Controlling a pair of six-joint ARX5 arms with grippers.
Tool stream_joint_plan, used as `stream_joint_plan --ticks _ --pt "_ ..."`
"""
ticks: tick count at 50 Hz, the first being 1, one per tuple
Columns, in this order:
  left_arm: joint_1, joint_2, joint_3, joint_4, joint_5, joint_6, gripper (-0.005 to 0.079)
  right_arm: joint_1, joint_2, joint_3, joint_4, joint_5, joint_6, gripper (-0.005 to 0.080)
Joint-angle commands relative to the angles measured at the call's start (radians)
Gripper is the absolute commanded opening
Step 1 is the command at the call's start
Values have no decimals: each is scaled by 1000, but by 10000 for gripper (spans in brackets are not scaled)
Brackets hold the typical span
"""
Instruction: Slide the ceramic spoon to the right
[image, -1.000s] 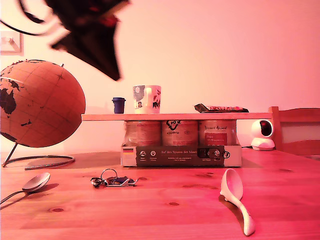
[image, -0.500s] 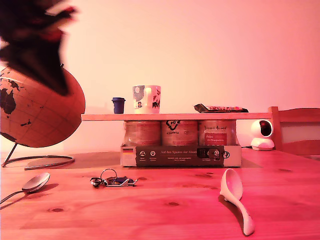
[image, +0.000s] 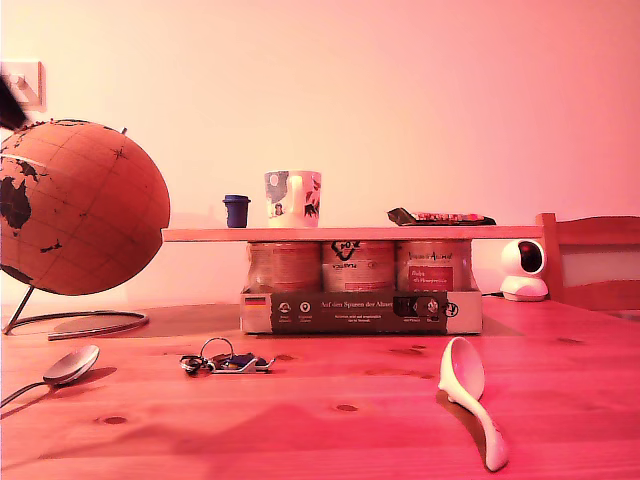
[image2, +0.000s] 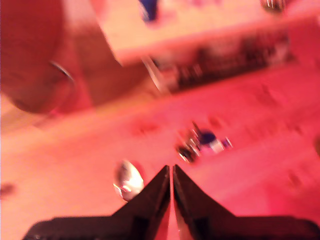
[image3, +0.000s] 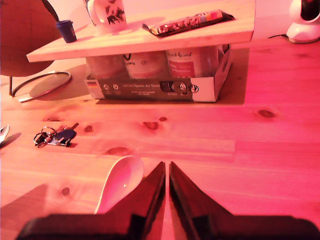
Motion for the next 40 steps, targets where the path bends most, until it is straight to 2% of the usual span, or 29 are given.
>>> stream_joint_plan --ticks 1,11,20,32,40 --pt "7 -52 -51 29 -9 6 -19 1 8 12 1 -3 2 -12" --pt "8 -214 -156 87 -45 6 -19 2 8 12 -53 -3 1 -12" --pt "8 -323 -260 208 -65 -17 -19 2 8 12 -88 -3 1 -12" --pt "8 -365 -383 303 -73 -27 -19 2 8 12 -88 -3 1 -12" --pt "8 -365 -397 321 -72 -26 -19 2 8 12 -89 -3 2 -12"
